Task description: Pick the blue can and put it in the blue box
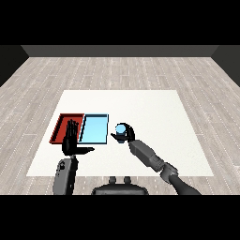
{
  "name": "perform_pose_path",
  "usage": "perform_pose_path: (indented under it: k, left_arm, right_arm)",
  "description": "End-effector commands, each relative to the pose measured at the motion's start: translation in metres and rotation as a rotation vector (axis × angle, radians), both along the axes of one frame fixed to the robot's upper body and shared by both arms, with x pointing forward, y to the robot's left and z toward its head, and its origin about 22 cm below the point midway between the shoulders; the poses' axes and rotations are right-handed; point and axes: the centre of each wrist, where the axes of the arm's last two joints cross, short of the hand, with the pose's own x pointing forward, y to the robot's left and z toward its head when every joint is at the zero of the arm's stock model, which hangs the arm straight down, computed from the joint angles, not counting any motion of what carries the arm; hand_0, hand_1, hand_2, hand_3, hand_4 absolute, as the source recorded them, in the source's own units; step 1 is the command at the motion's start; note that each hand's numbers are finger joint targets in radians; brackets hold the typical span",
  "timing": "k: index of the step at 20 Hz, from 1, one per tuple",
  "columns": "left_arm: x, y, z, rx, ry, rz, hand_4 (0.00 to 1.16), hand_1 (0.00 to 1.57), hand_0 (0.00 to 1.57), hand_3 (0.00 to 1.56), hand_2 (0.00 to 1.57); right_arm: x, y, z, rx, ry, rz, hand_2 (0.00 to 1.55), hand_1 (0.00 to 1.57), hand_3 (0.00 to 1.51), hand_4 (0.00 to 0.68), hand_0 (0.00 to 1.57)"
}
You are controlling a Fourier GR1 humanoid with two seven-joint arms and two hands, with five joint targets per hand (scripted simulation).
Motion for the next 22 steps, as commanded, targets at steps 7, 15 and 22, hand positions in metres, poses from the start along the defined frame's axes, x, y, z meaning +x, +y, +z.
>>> perform_pose_path:
  k: [7,15,22]
  left_arm:
    - [-0.016,-0.003,-0.014,0.001,0.032,-0.049,0.00,0.00,0.00,0.00,0.00]
    - [0.001,-0.041,-0.023,0.045,0.079,-0.093,0.00,0.00,0.00,0.00,0.00]
    - [0.019,-0.051,-0.010,0.015,0.138,-0.193,0.00,0.00,0.00,0.00,0.00]
  right_arm:
    - [0.016,0.003,0.019,-0.035,-0.093,0.009,1.46,1.51,1.41,0.655,1.51]
    - [0.033,0.005,0.064,-0.034,-0.220,0.018,1.46,1.49,1.41,0.652,1.49]
    - [0.019,0.009,0.073,0.008,-0.343,0.069,1.44,1.44,1.42,0.665,1.44]
